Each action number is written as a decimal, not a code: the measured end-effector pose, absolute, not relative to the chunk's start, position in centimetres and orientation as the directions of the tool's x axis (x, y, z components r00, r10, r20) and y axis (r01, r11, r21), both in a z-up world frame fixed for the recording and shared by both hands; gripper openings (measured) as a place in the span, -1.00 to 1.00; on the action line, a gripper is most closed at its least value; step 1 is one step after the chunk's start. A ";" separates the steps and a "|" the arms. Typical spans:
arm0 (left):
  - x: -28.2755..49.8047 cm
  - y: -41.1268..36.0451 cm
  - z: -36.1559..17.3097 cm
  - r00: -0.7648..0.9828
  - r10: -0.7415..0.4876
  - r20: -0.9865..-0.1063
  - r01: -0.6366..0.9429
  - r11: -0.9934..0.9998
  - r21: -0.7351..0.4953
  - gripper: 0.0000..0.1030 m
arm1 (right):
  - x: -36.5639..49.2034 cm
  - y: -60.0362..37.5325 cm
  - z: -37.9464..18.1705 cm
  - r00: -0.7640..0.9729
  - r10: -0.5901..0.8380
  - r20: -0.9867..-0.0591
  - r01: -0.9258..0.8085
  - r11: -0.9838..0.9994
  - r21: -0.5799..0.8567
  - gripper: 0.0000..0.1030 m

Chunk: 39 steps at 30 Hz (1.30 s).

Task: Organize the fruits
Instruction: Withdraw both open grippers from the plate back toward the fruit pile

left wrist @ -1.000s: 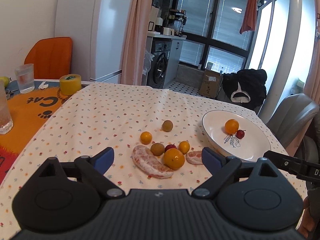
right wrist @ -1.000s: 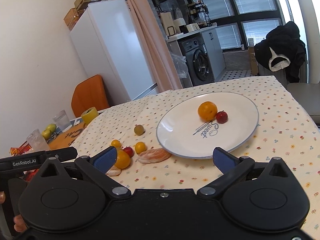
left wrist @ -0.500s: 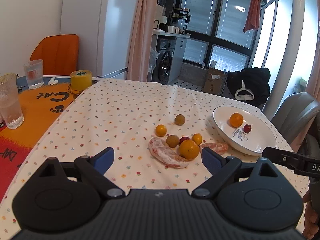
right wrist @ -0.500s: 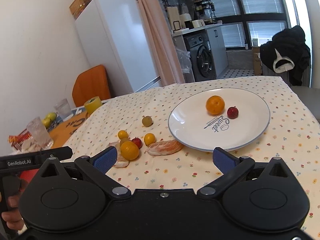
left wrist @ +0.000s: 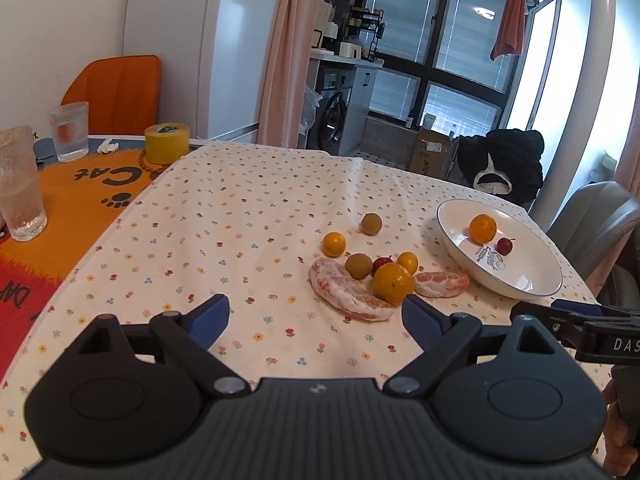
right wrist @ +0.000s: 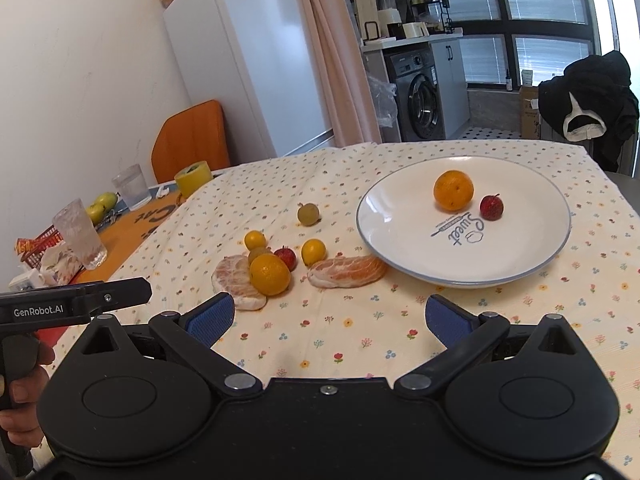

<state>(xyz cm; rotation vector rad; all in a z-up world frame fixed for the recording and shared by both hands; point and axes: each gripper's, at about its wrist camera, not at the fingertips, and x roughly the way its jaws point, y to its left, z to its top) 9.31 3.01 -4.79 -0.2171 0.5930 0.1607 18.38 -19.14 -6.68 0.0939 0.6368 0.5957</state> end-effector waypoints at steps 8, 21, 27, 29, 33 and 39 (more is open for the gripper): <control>10.8 2.4 -6.0 0.809 0.071 -0.583 -0.190 0.971 -0.145 0.75 | 18.8 -18.7 -7.3 0.631 0.565 -0.531 -0.515 0.818 0.258 1.00; 14.4 1.6 -8.1 0.773 0.060 -0.632 -0.157 0.983 -0.099 0.75 | 20.5 -18.6 -8.6 0.615 0.571 -0.544 -0.514 0.813 0.273 0.97; 16.0 0.6 -8.9 0.753 0.066 -0.655 -0.147 0.987 -0.069 0.76 | 21.2 -19.0 -8.9 0.610 0.570 -0.550 -0.505 0.815 0.284 0.97; 16.6 0.2 -9.2 0.745 0.083 -0.661 -0.151 0.988 -0.046 0.76 | 21.4 -19.1 -9.0 0.609 0.570 -0.551 -0.502 0.815 0.289 0.97; 17.4 -0.2 -9.6 0.738 0.102 -0.667 -0.159 0.987 -0.025 0.76 | 21.6 -19.3 -9.1 0.607 0.570 -0.554 -0.498 0.816 0.294 0.97; 18.2 -0.2 -10.2 0.724 0.134 -0.676 -0.182 0.983 -0.001 0.76 | 21.8 -18.9 -9.6 0.602 0.565 -0.564 -0.498 0.818 0.288 0.87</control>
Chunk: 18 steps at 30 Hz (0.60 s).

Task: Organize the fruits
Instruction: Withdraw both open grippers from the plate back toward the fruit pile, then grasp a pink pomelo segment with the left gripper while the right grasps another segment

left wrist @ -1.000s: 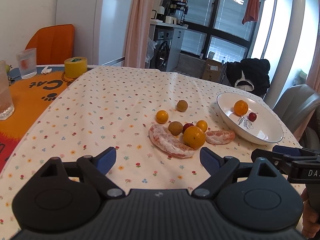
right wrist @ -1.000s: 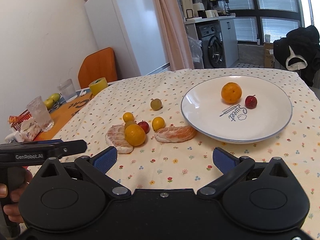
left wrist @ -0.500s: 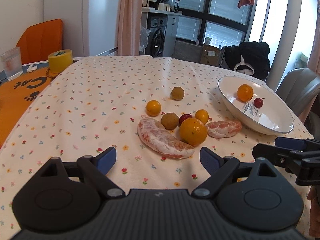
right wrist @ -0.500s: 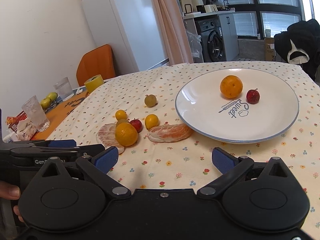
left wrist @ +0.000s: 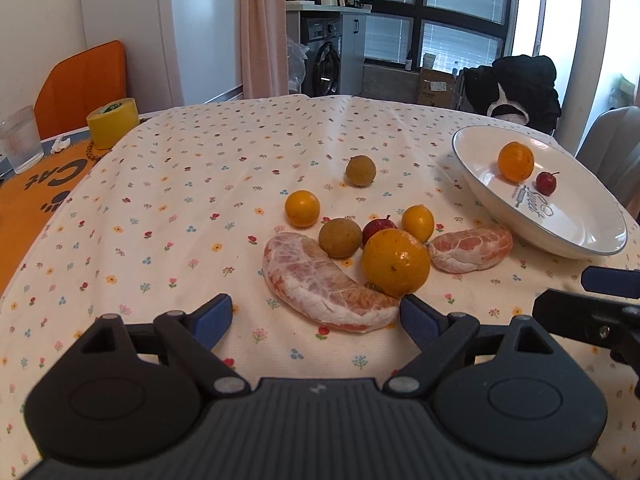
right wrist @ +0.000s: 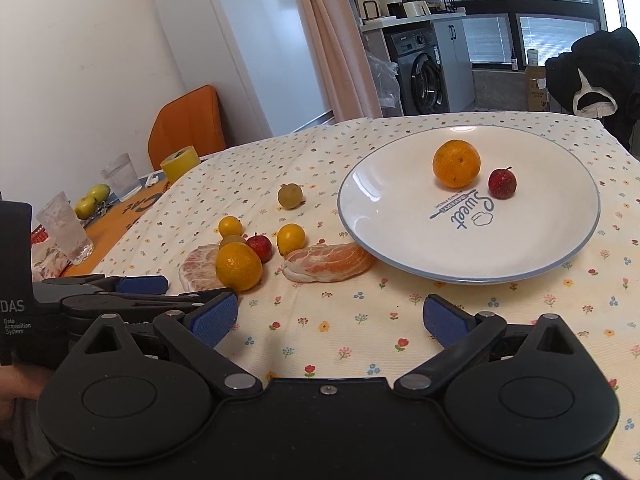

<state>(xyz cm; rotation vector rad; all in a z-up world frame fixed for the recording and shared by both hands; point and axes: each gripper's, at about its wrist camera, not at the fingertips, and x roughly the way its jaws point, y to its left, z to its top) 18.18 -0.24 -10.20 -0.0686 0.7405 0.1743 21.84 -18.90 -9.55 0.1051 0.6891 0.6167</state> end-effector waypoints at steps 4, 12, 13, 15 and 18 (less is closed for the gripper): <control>18.2 -0.2 -10.2 0.724 0.133 -0.677 -0.182 0.983 -0.002 0.76 | 22.0 -18.2 -9.7 0.604 0.558 -0.569 -0.503 0.821 0.271 0.77; 17.0 1.0 -10.2 0.716 0.144 -0.683 -0.206 0.978 -0.010 0.76 | 22.7 -16.4 -9.8 0.612 0.544 -0.575 -0.515 0.825 0.233 0.64; 16.8 1.3 -10.2 0.715 0.147 -0.684 -0.211 0.978 -0.010 0.76 | 22.8 -16.1 -9.8 0.614 0.541 -0.575 -0.516 0.826 0.226 0.64; 16.4 1.7 -10.2 0.713 0.151 -0.685 -0.219 0.976 -0.013 0.76 | 23.0 -15.7 -9.9 0.619 0.532 -0.578 -0.515 0.831 0.212 0.63; 15.7 2.4 -10.1 0.709 0.163 -0.686 -0.238 0.971 -0.016 0.76 | 23.2 -15.0 -10.0 0.624 0.522 -0.582 -0.514 0.835 0.198 0.63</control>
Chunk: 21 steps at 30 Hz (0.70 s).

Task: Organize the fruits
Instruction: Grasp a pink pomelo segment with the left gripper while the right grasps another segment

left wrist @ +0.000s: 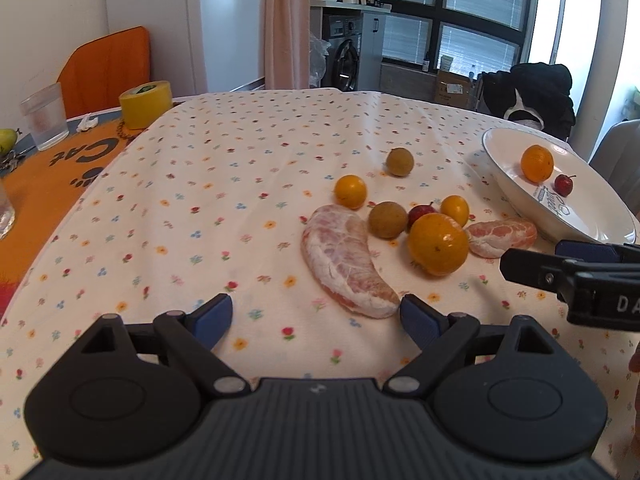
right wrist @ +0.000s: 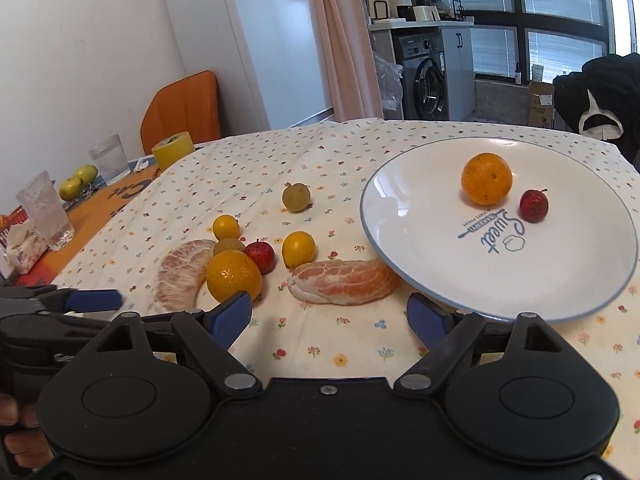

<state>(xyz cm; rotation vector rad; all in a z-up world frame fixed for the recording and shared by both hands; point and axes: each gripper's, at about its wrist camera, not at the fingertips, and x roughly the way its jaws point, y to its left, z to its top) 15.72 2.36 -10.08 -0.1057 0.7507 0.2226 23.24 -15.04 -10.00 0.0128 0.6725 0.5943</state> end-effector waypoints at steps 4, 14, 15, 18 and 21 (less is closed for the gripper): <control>15.0 3.1 -9.9 0.708 0.174 -0.684 -0.257 0.966 -0.020 0.76 | 23.3 -14.3 -10.1 0.639 0.502 -0.582 -0.508 0.844 0.170 0.62; 13.7 4.5 -9.2 0.719 0.195 -0.667 -0.288 0.957 -0.031 0.75 | 23.0 -12.6 -10.3 0.694 0.439 -0.571 -0.488 0.870 0.076 0.34; 13.7 4.6 -9.2 0.722 0.191 -0.665 -0.286 0.958 -0.035 0.75 | 23.0 -12.6 -10.3 0.699 0.433 -0.570 -0.484 0.872 0.070 0.30; 13.6 4.8 -8.9 0.733 0.179 -0.657 -0.279 0.959 -0.049 0.76 | 23.1 -12.3 -10.4 0.716 0.409 -0.566 -0.473 0.880 0.037 0.11; 13.8 4.6 -8.7 0.743 0.169 -0.648 -0.271 0.961 -0.060 0.75 | 23.3 -12.7 -10.3 0.715 0.417 -0.561 -0.476 0.878 0.046 0.04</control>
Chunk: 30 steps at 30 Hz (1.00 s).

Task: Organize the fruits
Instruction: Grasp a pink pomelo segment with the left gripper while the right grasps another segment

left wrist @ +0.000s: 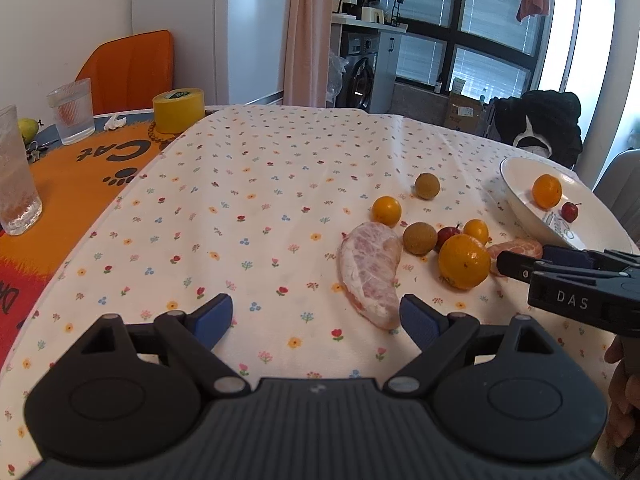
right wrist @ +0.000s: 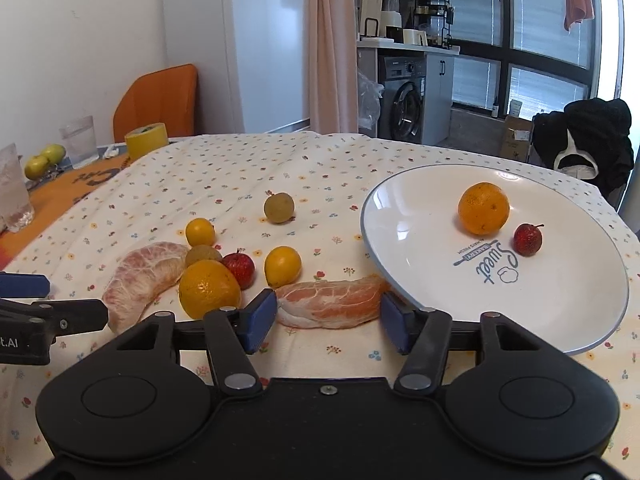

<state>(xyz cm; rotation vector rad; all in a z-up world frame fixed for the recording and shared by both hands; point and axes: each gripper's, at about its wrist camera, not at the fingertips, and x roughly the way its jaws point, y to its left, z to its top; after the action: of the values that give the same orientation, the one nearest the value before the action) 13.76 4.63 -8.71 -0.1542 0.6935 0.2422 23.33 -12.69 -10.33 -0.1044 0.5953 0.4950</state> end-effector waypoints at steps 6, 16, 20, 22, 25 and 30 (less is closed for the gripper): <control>14.5 3.9 -8.7 0.751 0.154 -0.642 -0.250 0.966 -0.060 0.75 | 23.5 -13.1 -10.3 0.697 0.443 -0.563 -0.493 0.867 0.072 -0.04; 16.2 2.8 -9.5 0.750 0.159 -0.642 -0.231 0.972 -0.030 0.65 | 23.5 -14.1 -10.2 0.641 0.485 -0.595 -0.513 0.847 0.138 -0.49; 17.0 2.7 -9.9 0.747 0.150 -0.648 -0.226 0.973 -0.035 0.45 | 23.6 -13.8 -10.5 0.645 0.473 -0.599 -0.497 0.856 0.141 0.05; 17.3 2.6 -10.0 0.747 0.155 -0.647 -0.228 0.973 -0.031 0.45 | 23.6 -13.4 -10.5 0.651 0.467 -0.599 -0.498 0.858 0.128 0.19; 17.8 2.7 -10.2 0.747 0.164 -0.645 -0.233 0.972 -0.023 0.40 | 23.5 -12.5 -10.4 0.656 0.466 -0.593 -0.517 0.851 0.097 0.34; 18.0 3.0 -10.2 0.754 0.164 -0.636 -0.231 0.973 -0.022 0.01 | 23.5 -11.6 -10.3 0.668 0.460 -0.585 -0.519 0.851 0.076 0.42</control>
<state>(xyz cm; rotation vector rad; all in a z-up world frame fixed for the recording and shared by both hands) 18.02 2.96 -10.17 -0.1016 0.6837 0.2159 23.52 -11.57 -10.33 -0.0995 0.6318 0.5529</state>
